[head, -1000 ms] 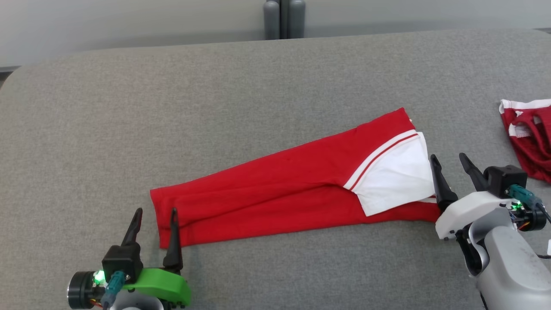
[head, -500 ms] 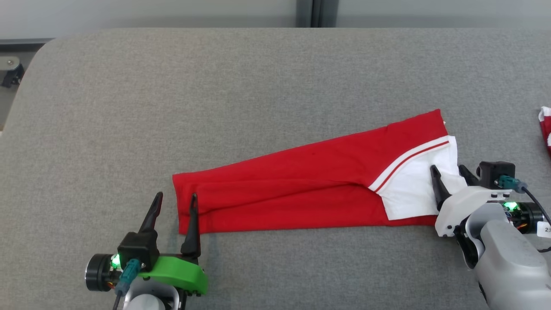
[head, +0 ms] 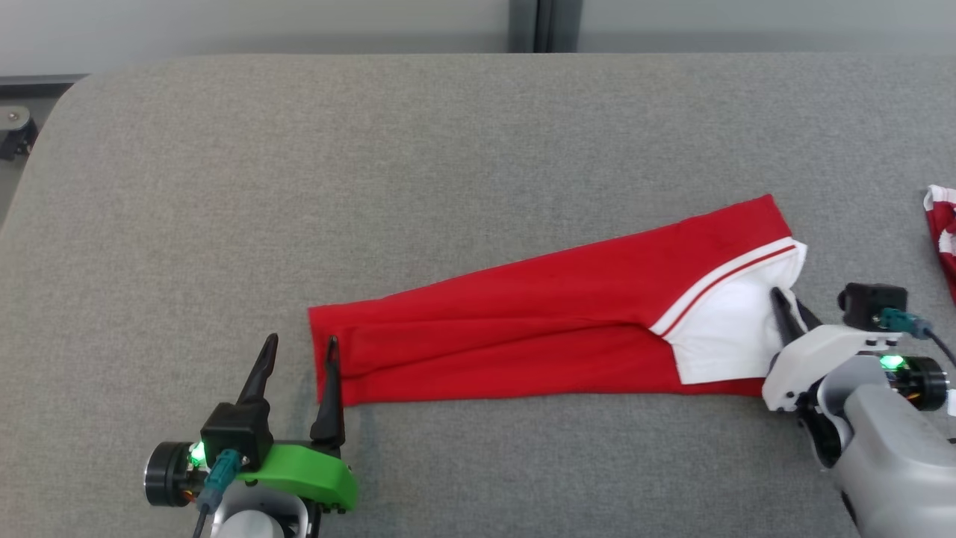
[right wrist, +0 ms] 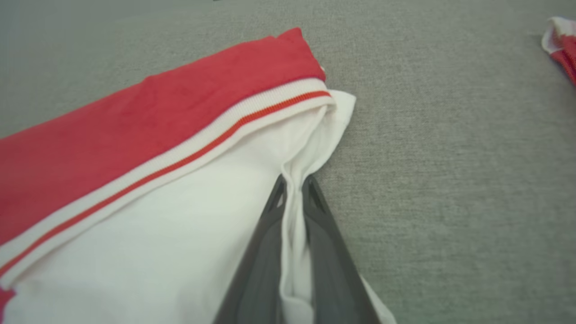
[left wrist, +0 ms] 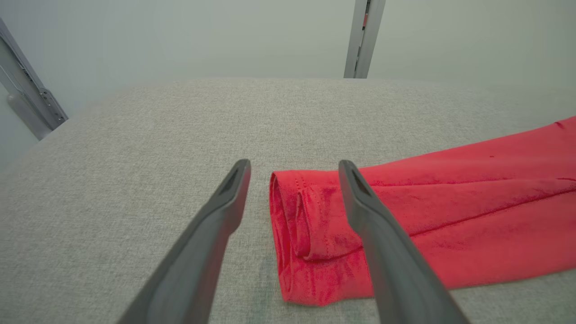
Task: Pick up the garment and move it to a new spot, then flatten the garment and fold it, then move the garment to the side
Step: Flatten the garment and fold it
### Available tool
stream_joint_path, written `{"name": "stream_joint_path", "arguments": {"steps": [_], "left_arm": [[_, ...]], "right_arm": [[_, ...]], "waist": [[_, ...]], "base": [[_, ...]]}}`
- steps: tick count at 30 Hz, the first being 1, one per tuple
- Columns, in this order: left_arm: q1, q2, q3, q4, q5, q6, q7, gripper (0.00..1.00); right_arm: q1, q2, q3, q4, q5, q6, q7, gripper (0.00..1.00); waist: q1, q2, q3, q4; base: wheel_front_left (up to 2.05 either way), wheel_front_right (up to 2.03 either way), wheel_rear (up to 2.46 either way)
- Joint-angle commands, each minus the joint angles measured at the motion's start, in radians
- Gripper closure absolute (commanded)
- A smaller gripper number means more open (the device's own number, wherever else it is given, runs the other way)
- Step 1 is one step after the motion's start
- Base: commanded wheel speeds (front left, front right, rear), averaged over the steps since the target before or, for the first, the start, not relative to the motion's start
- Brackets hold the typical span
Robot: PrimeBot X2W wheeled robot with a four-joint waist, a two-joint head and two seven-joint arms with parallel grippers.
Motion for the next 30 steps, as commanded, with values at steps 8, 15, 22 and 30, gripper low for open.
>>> {"name": "stream_joint_path", "arguments": {"steps": [8,15,22,30], "left_arm": [[0.008,0.003,-0.003,0.0,0.009,-0.005,0.001,0.0],[0.013,0.003,-0.014,0.006,0.002,-0.001,0.001,0.0],[0.013,0.003,-0.028,0.013,-0.002,0.001,0.001,0.0],[0.013,0.003,-0.044,0.017,0.001,-0.004,0.001,0.0]], "right_arm": [[0.067,-0.059,-0.217,-0.159,-0.109,-0.003,-0.004,1.0],[0.125,0.021,-0.264,-0.339,-0.178,-0.003,-0.004,1.0],[0.169,0.087,-0.125,-0.481,-0.107,-0.003,-0.004,1.0],[0.187,0.122,0.13,-0.527,0.019,-0.003,-0.003,1.0]], "waist": [[0.0,0.0,-0.022,-0.034],[0.0,0.0,-0.035,-0.049],[0.0,0.0,-0.048,-0.043],[0.0,0.0,-0.057,-0.003]], "base": [[0.0,0.0,0.0],[0.0,0.0,0.0],[0.0,0.0,0.0],[0.0,0.0,0.0]]}}
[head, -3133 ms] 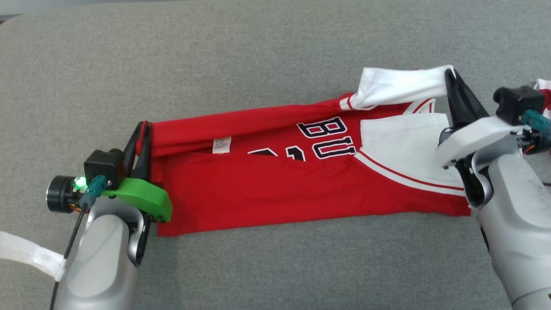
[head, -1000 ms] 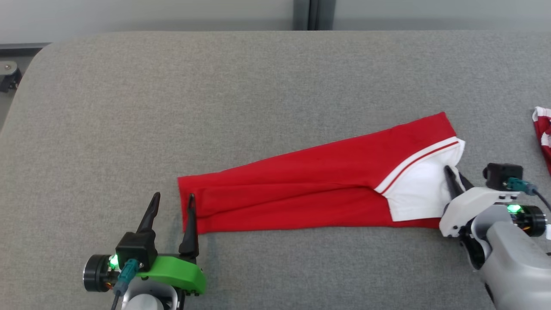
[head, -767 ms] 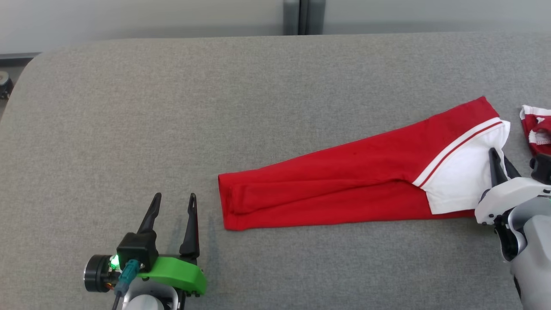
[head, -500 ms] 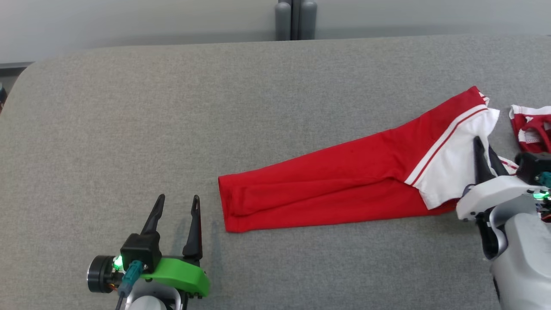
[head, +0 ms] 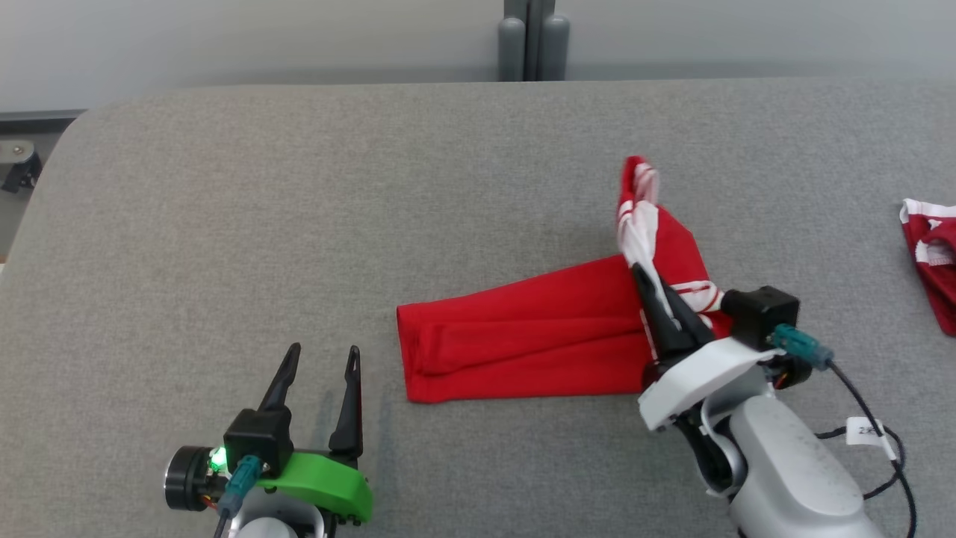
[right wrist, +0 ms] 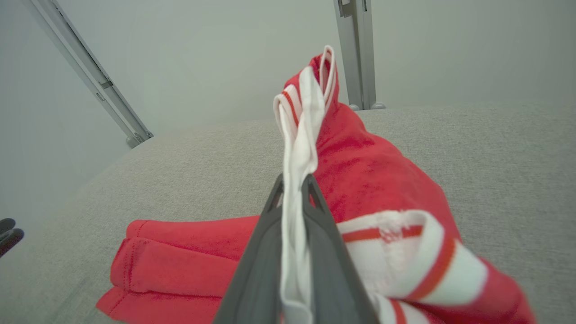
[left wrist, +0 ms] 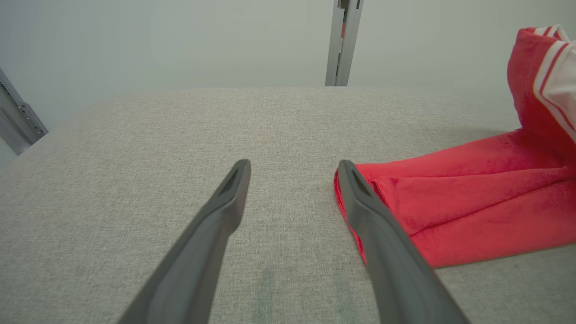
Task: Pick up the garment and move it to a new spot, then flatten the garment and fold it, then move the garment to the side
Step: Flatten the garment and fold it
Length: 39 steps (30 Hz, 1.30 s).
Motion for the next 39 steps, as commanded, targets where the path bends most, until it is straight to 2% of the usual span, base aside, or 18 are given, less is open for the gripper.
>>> {"name": "stream_joint_path", "arguments": {"steps": [1,8,19,20,21,22,26,39], "left_arm": [[0.006,0.003,-0.002,0.001,0.004,0.0,0.001,0.0],[-0.006,0.003,-0.018,0.002,0.002,0.0,0.001,0.0],[-0.022,0.003,-0.037,0.009,-0.007,0.006,0.001,0.0],[-0.022,0.003,-0.036,0.01,-0.006,0.007,0.001,0.0],[-0.023,0.003,-0.034,0.011,-0.006,0.009,0.001,0.0],[-0.023,0.003,-0.032,0.013,-0.005,0.009,0.001,0.0],[-0.026,0.003,-0.017,0.014,0.004,0.012,0.001,0.0],[-0.016,0.003,0.04,0.019,0.039,-0.001,0.001,0.0]], "right_arm": [[0.005,0.0,0.032,-0.004,0.018,-0.001,-0.002,1.0],[-0.035,0.024,0.227,0.026,0.102,-0.001,0.001,1.0],[-0.113,0.029,0.426,0.066,0.258,-0.001,-0.003,1.0],[-0.117,0.029,0.431,0.066,0.266,-0.001,-0.004,0.81],[-0.122,0.028,0.429,0.064,0.279,-0.001,-0.004,0.35],[-0.127,0.028,0.426,0.062,0.282,-0.001,-0.004,0.0],[-0.13,0.028,0.365,0.056,0.235,-0.001,-0.004,0.0],[0.009,0.029,-0.089,0.014,-0.16,-0.001,-0.004,0.0]], "waist": [[0.0,0.0,-0.001,0.017],[0.0,0.0,0.002,0.066],[0.0,0.0,0.014,0.106],[0.0,0.0,0.015,0.105],[0.0,0.0,0.015,0.104],[0.0,0.0,0.015,0.102],[0.0,0.0,0.01,0.08],[0.0,0.0,-0.031,-0.028]], "base": [[0.0,0.0,0.0],[0.0,0.0,0.0],[0.0,0.0,0.0],[0.0,0.0,0.0],[0.0,0.0,0.0],[0.0,0.0,0.0],[0.0,0.0,0.0],[0.0,0.0,0.0]]}}
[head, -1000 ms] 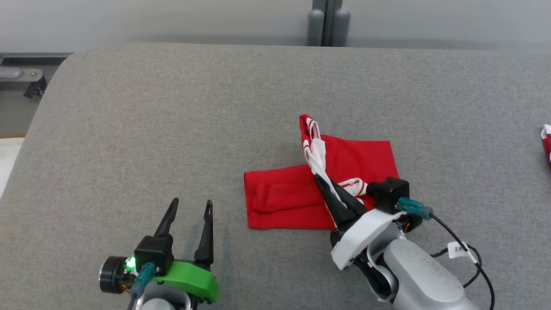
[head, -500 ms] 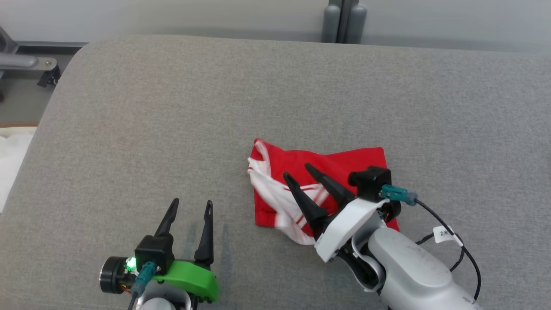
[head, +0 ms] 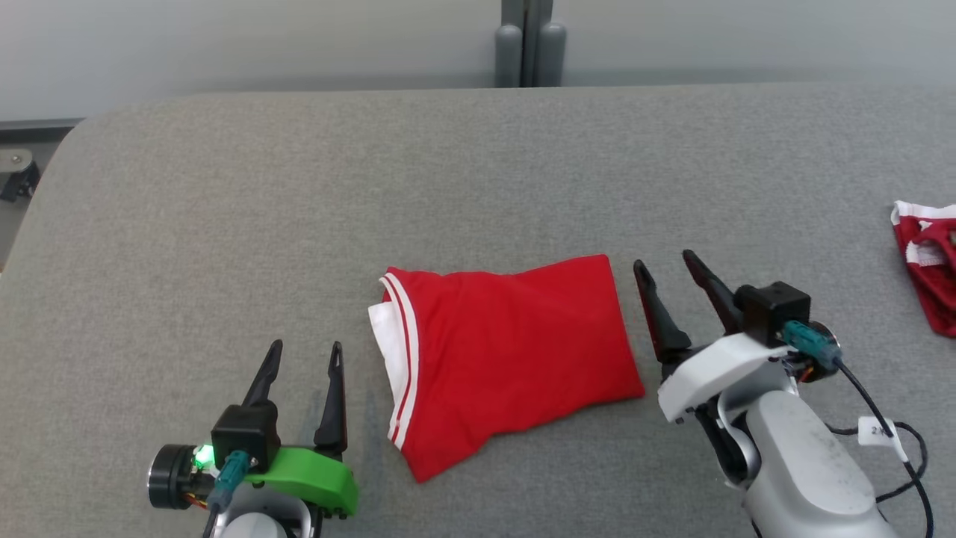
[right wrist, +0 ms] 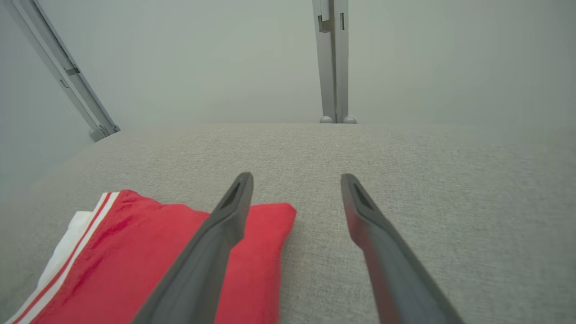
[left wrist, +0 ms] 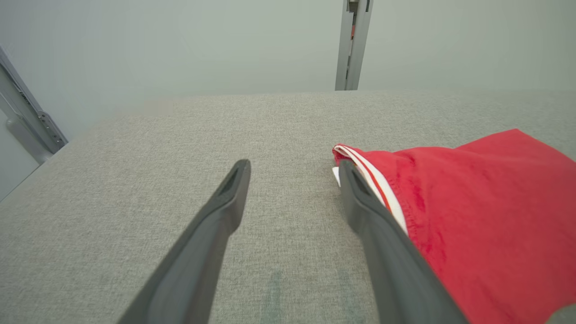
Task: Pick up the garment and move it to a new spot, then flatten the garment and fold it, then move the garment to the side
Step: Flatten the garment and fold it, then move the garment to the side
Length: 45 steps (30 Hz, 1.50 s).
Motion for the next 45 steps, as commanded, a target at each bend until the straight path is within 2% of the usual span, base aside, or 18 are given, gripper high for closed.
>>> {"name": "stream_joint_path", "arguments": {"steps": [1,5,10,20,29,34,38,45], "left_arm": [[0.002,0.003,0.006,0.001,0.008,-0.005,0.001,0.0],[0.03,0.003,0.023,-0.002,0.018,-0.005,0.001,0.0],[0.069,0.003,0.038,-0.01,0.02,0.002,0.001,0.0],[0.149,0.003,0.046,-0.031,0.009,0.01,0.001,0.0],[0.147,0.003,0.044,-0.033,0.001,0.008,0.001,0.0],[0.123,0.003,0.028,-0.037,-0.006,0.011,0.001,0.0],[0.102,0.003,0.012,-0.037,-0.011,0.007,0.001,0.0],[0.066,0.003,-0.005,-0.026,-0.015,0.006,0.001,0.0]], "right_arm": [[0.029,-0.004,-0.031,-0.01,-0.029,-0.001,-0.004,0.0],[0.085,-0.003,-0.108,-0.022,-0.107,-0.001,-0.004,0.0],[0.154,-0.004,-0.157,-0.035,-0.151,-0.001,-0.004,0.0],[0.258,-0.004,-0.179,-0.063,-0.149,-0.001,-0.004,0.0],[0.254,-0.004,-0.167,-0.067,-0.145,-0.001,-0.004,0.0],[0.208,-0.004,-0.11,-0.044,-0.132,-0.001,-0.004,0.0],[0.131,-0.004,-0.026,-0.009,-0.098,-0.001,-0.004,0.0],[-0.012,-0.004,0.117,0.142,-0.02,-0.001,-0.004,0.0]], "waist": [[0.0,0.0,-0.022,-0.03],[0.0,0.0,-0.048,-0.052],[0.0,0.0,-0.085,-0.067],[0.0,0.0,-0.128,-0.07],[0.0,0.0,-0.121,-0.072],[0.0,0.0,-0.095,-0.055],[0.0,0.0,-0.059,-0.031],[0.0,0.0,-0.017,0.027]], "base": [[0.0,0.0,0.0],[0.0,0.0,0.0],[0.0,0.0,0.0],[0.0,0.0,0.0],[0.0,0.0,0.0],[0.0,0.0,0.0],[0.0,0.0,0.0],[0.0,0.0,0.0]]}}
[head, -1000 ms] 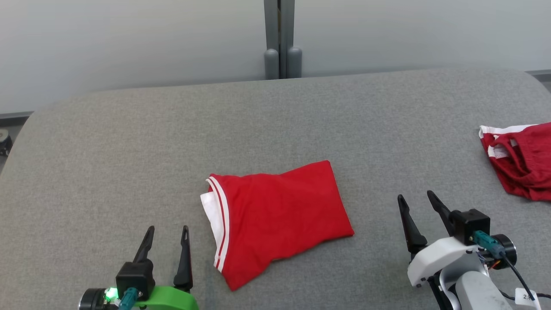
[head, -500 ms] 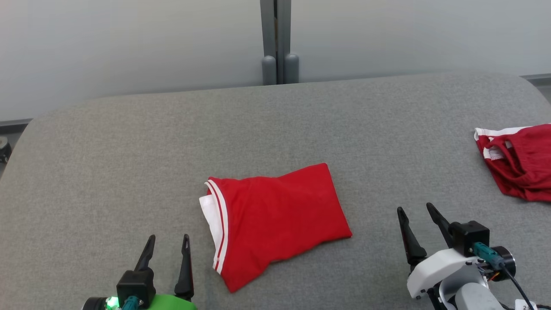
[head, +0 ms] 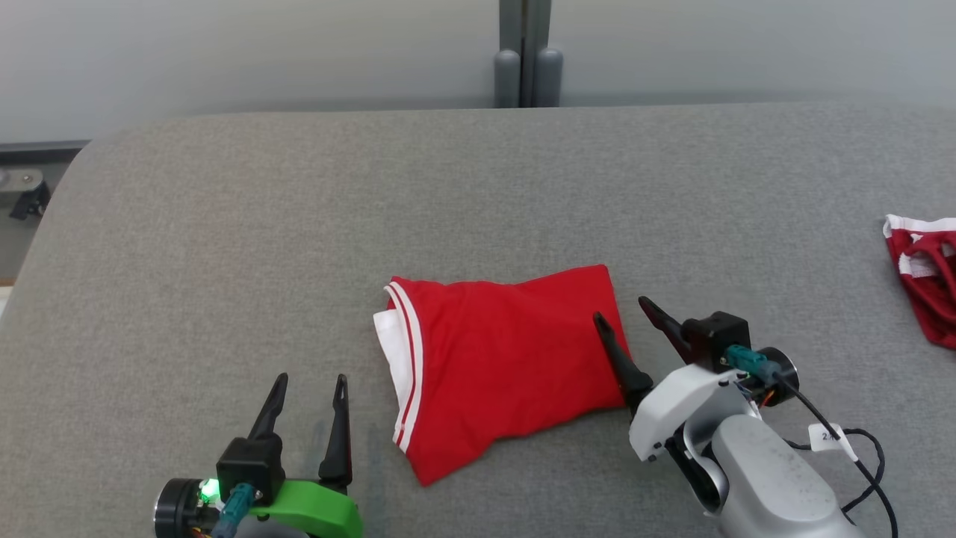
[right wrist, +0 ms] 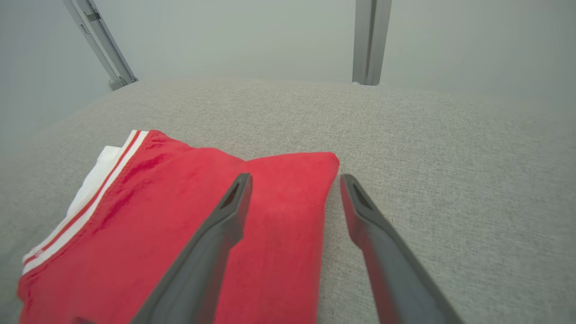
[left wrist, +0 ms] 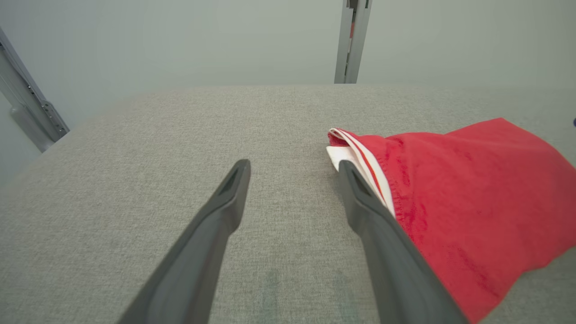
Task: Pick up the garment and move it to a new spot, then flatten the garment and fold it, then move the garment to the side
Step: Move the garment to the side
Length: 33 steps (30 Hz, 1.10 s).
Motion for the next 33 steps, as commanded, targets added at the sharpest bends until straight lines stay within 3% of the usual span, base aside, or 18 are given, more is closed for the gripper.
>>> {"name": "stream_joint_path", "arguments": {"steps": [1,13,14,16,17,26,33], "left_arm": [[-0.017,0.004,0.001,0.003,-0.007,-0.002,0.001,0.0],[-0.044,0.003,-0.011,0.0,-0.016,0.001,0.001,0.0],[-0.045,0.003,-0.013,0.0,-0.016,0.002,0.001,0.0],[-0.049,0.003,-0.019,0.0,-0.019,0.003,0.001,0.0],[-0.051,0.003,-0.022,0.0,-0.019,0.004,0.001,0.0],[-0.076,0.003,-0.034,-0.013,-0.004,-0.007,0.001,0.0],[-0.083,0.003,-0.05,-0.023,0.003,-0.018,0.001,0.0]], "right_arm": [[-0.019,-0.006,0.006,0.029,0.014,-0.001,-0.004,0.0],[-0.09,-0.006,0.002,0.264,0.073,-0.001,-0.003,0.0],[-0.09,-0.006,0.007,0.277,0.089,-0.001,-0.002,0.22],[-0.096,-0.006,0.013,0.293,0.105,-0.001,-0.002,0.89],[-0.102,-0.006,0.016,0.296,0.109,-0.001,-0.001,1.0],[-0.122,-0.008,-0.032,0.229,0.121,-0.002,-0.003,1.0],[-0.085,-0.007,-0.052,0.179,0.108,-0.002,-0.003,1.0]], "waist": [[0.0,0.0,0.027,0.035],[0.0,0.0,0.066,0.082],[0.0,0.0,0.069,0.082],[0.0,0.0,0.075,0.081],[0.0,0.0,0.077,0.08],[0.0,0.0,0.084,0.021],[0.0,0.0,0.067,-0.137]], "base": [[0.0,0.0,0.0],[0.0,0.0,0.0],[0.0,0.0,0.0],[0.0,0.0,0.0],[0.0,0.0,0.0],[0.0,0.0,0.0],[0.0,0.0,0.0]]}}
